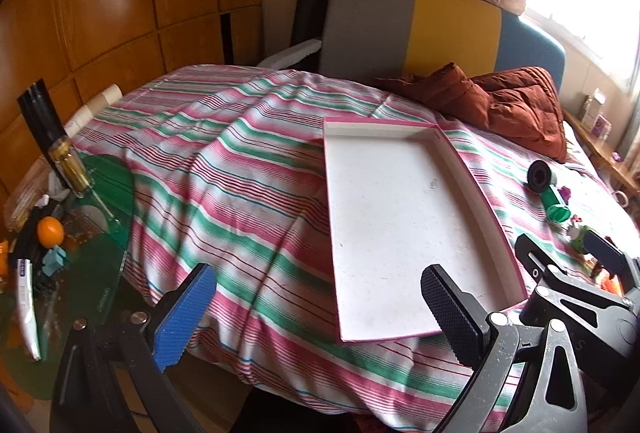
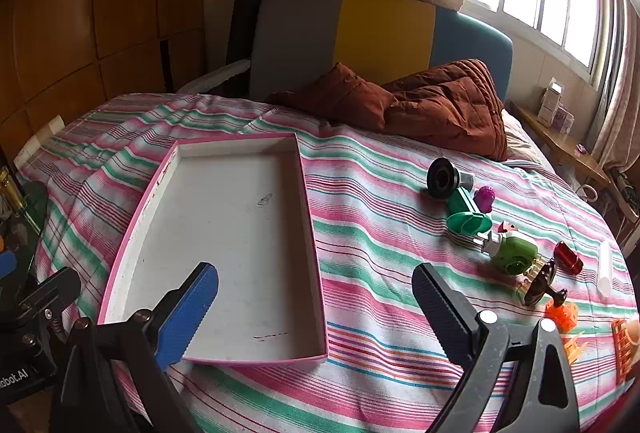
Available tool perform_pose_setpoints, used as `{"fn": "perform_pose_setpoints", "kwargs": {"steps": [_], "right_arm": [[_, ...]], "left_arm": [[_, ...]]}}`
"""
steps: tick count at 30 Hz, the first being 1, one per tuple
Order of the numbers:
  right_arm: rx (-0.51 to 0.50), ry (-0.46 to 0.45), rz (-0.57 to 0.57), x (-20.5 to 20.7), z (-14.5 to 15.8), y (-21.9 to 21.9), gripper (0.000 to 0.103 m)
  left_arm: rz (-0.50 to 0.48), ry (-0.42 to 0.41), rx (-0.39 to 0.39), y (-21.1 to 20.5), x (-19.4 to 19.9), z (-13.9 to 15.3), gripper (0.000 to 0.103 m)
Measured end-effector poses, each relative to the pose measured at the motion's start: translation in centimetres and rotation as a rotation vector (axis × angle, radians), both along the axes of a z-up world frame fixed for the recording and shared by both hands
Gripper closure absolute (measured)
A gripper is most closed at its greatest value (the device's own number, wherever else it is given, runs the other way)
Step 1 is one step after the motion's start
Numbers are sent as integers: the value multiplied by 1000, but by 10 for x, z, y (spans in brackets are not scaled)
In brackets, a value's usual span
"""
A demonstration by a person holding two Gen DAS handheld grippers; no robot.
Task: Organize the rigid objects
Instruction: 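Move both tools toward the toys beside the white tray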
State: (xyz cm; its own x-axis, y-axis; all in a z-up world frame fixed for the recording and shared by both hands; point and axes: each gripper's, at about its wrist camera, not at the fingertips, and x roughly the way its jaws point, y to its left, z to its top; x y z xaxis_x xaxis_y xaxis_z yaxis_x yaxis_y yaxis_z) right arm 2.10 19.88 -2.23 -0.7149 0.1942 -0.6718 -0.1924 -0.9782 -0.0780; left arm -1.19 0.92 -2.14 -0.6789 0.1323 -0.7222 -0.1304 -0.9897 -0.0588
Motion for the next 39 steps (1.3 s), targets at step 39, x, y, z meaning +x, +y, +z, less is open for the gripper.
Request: {"fn": "perform_pose_setpoints", "kwargs": {"steps": [39], "right_arm": [[155,-20,-320,20,20,183,4]], "left_arm": [[-399,-35,-4,114,-9,14,0]]}}
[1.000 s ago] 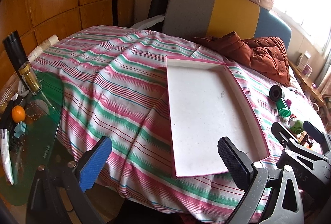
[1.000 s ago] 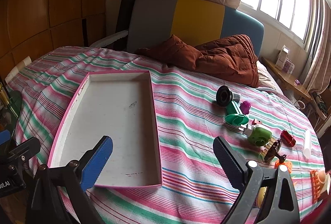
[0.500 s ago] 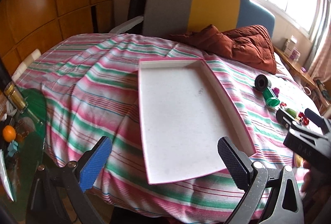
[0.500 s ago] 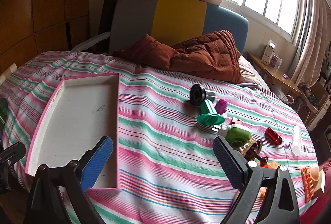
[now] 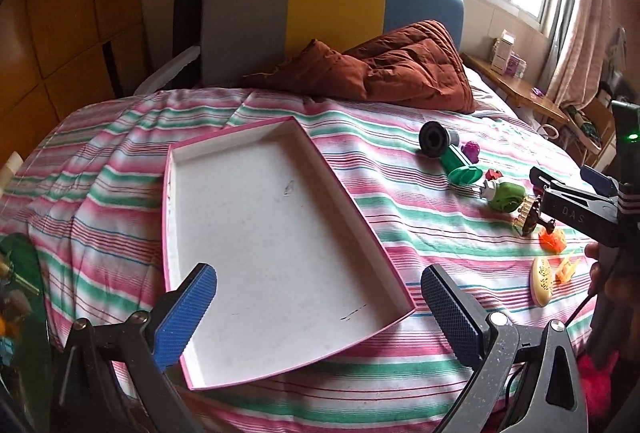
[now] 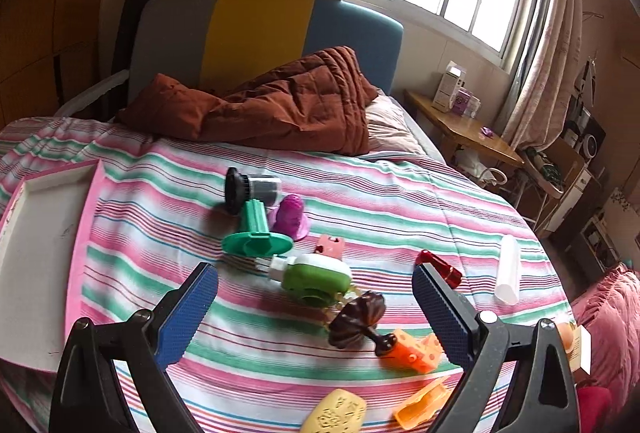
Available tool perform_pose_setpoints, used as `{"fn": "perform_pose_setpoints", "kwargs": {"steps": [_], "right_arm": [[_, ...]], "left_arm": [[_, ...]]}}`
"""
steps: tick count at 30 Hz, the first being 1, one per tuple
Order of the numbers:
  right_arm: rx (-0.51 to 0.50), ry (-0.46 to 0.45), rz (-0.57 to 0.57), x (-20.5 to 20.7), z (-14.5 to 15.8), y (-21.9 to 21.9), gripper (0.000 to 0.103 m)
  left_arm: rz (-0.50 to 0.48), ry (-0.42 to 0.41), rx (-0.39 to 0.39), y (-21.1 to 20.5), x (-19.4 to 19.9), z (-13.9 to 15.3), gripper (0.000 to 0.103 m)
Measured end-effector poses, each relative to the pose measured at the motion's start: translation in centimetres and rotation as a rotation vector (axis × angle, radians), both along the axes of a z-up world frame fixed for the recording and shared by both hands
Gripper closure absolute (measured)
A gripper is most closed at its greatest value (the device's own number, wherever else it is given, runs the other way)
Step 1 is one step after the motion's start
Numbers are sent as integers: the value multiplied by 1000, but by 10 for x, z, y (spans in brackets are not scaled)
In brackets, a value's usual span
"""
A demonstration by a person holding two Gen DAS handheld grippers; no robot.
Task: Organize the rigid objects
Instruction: 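Move both tools toward the toys beside the white tray, then grasp the green-white plug device with the left gripper while the right gripper approaches the yellow egg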
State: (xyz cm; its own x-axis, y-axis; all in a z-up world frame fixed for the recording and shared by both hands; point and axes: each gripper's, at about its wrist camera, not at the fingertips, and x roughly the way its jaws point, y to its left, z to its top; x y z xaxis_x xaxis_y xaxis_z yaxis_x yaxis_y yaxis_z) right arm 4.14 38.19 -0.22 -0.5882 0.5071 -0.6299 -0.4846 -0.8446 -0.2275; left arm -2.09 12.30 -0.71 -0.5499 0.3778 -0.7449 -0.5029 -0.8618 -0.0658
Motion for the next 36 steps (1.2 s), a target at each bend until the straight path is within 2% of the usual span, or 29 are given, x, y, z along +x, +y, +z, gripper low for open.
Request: {"fn": "perform_pose_setpoints", "kwargs": {"steps": [7,15,19,21,22,24,26,28,36], "right_arm": [[-18,8,-58,9,-8,44,4],[-300,91,-279,40,-24,123,4],[-420,130,-367,58,-30,145,3],[-458,137,-381,61,-32,149,3],[-465,140,-385,62,-32,150,3],[-472,155,-393,64,-30,152,3],[-495,173,-403,68,-29,157,3],[-524,192,-423,72,-29,164,3],[-602,209,-446,80,-32,175,3]], "left_arm": [[-89,5,-12,41,2,5,0],[-196,2,-33,105,-5,0,0],[-242,-11,-37,138,-11,-8,1],[-275,-22,-53,156,-14,-14,7],[-300,-30,-56,164,-14,-15,12],[-372,-37,-71,184,-12,-19,13],[-455,-43,-78,203,-11,-22,24],[-552,-54,-93,223,-11,-24,24],[-816,137,-270,292,-11,-40,24]]}}
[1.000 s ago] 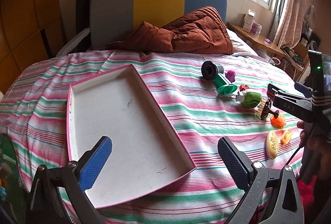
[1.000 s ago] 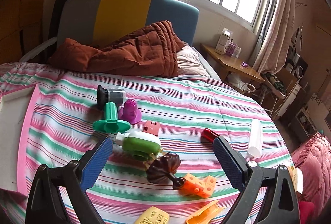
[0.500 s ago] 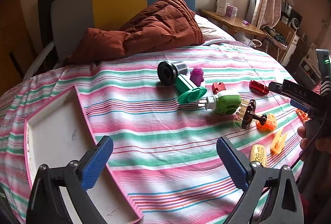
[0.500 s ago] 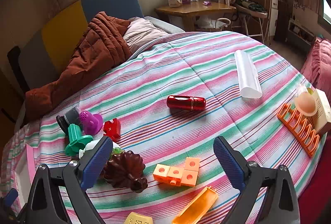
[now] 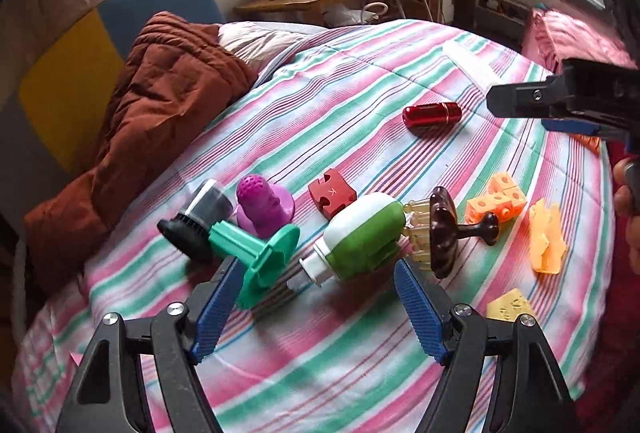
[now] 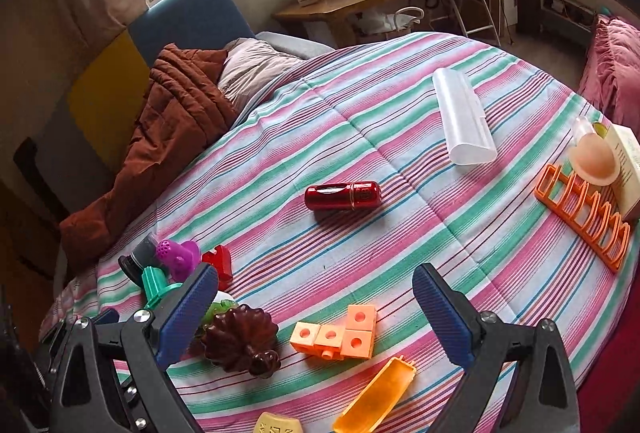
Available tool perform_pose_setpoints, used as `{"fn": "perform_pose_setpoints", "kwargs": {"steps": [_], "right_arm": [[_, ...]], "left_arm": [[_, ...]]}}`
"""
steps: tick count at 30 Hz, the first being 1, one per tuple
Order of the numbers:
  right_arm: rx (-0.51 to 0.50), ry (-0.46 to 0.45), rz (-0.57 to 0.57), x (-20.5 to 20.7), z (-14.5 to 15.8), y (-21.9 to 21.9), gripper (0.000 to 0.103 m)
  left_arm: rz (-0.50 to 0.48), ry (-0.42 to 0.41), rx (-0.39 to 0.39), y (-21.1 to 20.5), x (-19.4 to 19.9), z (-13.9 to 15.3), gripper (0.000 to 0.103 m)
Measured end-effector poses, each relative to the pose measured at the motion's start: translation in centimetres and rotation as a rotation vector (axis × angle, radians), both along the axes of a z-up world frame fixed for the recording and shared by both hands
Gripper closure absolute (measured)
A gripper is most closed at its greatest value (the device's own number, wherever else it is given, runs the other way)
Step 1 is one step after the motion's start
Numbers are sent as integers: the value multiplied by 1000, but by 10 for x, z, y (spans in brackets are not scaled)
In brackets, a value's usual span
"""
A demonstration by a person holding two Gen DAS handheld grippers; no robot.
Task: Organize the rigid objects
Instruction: 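Grasp the green-white plug device with the left gripper while the right gripper approaches the yellow egg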
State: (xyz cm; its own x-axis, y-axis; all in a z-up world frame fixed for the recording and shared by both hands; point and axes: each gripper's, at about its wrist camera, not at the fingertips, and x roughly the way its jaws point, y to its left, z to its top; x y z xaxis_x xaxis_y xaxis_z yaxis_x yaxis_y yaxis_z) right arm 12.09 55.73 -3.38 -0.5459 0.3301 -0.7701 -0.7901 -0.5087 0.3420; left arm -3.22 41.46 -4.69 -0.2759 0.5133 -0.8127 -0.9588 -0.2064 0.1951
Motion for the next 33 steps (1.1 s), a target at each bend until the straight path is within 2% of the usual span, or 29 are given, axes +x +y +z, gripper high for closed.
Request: {"fn": "perform_pose_setpoints", "kwargs": {"steps": [3,9,12,13,16,21,25,30,33], "right_arm": [[-3,0,5,-1,0,0,3],[-23,8,10,-1,-1,3,3],[-32,7,5,0,-4,5,3],[-36,7,3,0,-5,6,3],[-51,7,-9,2,-7,9,4],[-69,10,-7,3,-10,14,11],[-89,29,52,-4,-12,9,18],[-119,45,128,-15,-17,2,18],[-125,68,138,-13,-15,4,18]], "left_arm": [[-88,36,-41,19,-1,-10,24],[-193,-16,-88,46,-2,-29,27],[-197,-91,-104,51,-2,-38,46],[-185,-105,-110,51,-1,-41,49],[-127,-117,-61,39,1,-41,50],[62,-208,10,4,-2,-36,50],[178,-257,33,-35,5,-37,50],[258,-304,60,-77,16,-32,50],[280,-285,81,-98,27,-27,50]]}}
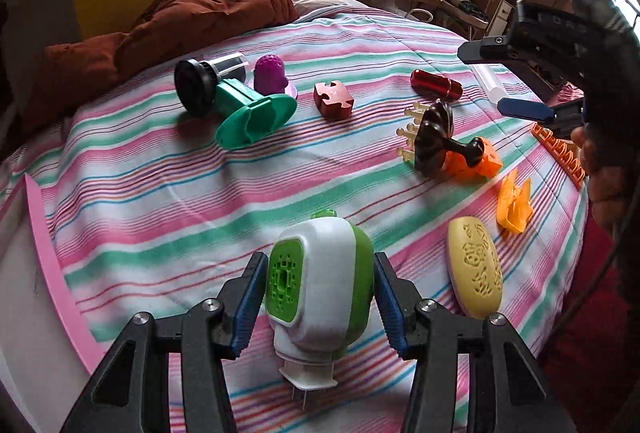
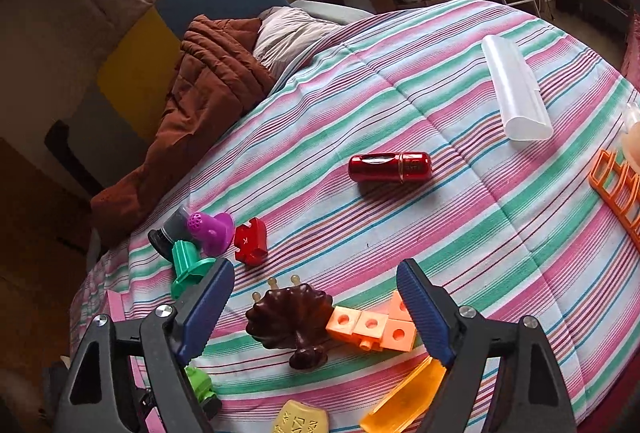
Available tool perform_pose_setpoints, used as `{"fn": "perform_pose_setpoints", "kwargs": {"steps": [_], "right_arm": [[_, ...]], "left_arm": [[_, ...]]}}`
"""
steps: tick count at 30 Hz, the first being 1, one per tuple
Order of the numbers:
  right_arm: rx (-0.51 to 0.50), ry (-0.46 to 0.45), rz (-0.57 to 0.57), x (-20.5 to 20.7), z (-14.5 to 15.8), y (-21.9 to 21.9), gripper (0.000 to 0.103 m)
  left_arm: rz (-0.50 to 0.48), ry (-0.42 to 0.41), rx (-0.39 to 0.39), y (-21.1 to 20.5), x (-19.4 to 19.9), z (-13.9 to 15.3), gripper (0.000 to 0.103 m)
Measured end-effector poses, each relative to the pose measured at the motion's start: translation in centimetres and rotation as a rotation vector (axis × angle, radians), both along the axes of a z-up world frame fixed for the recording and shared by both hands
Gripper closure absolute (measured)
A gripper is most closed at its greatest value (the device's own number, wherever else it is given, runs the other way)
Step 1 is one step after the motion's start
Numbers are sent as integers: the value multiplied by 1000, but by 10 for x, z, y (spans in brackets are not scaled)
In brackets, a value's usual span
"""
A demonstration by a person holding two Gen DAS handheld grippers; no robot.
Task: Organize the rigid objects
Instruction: 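Grasp the green-white plug device with the left gripper while the right gripper approaches the yellow egg, then place the plug device in the tray with the left gripper while the right gripper grasps the yellow egg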
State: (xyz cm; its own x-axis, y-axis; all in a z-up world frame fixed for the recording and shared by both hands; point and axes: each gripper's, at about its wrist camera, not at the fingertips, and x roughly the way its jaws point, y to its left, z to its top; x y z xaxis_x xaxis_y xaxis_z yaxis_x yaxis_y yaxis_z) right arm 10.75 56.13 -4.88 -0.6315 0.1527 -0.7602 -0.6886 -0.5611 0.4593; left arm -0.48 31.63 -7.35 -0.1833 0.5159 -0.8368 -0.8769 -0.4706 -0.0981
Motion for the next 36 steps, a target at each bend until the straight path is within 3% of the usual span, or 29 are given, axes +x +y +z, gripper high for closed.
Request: {"fn": "perform_pose_setpoints", "kwargs": {"steps": [5,7,13,19,24,26,28,29,30,33,36], "right_arm": [[-53,-14,-1,3,-8,6,20],[-72,-25,12,4,-10,4,36],[-66,-41,159,5,6,-25,49],[-77,-148,373,4,5,-76,49],[-72,-283,396,-7,-26,-106,48],[-25,-338,378,-12,-37,-109,47],[-39,-394,381,-16,-53,-110,49],[-17,-397,384,-17,-57,-112,50],[33,-399,396,-18,-56,-117,58],[117,-440,427,-20,-61,-127,59],[136,-442,442,-18,-64,-129,59]], "left_arm": [[44,-21,47,-34,10,11,50],[48,-21,60,-44,13,17,50],[38,18,102,-67,27,35,50],[64,5,141,-88,30,42,50],[106,-9,160,-108,27,44,50],[134,-12,170,-120,23,46,50],[171,-32,187,-133,15,49,50],[195,-41,196,-141,10,50,50],[219,-45,202,-148,4,51,50],[309,-40,196,-171,-20,49,50],[420,-55,183,-196,-55,45,50]]}}
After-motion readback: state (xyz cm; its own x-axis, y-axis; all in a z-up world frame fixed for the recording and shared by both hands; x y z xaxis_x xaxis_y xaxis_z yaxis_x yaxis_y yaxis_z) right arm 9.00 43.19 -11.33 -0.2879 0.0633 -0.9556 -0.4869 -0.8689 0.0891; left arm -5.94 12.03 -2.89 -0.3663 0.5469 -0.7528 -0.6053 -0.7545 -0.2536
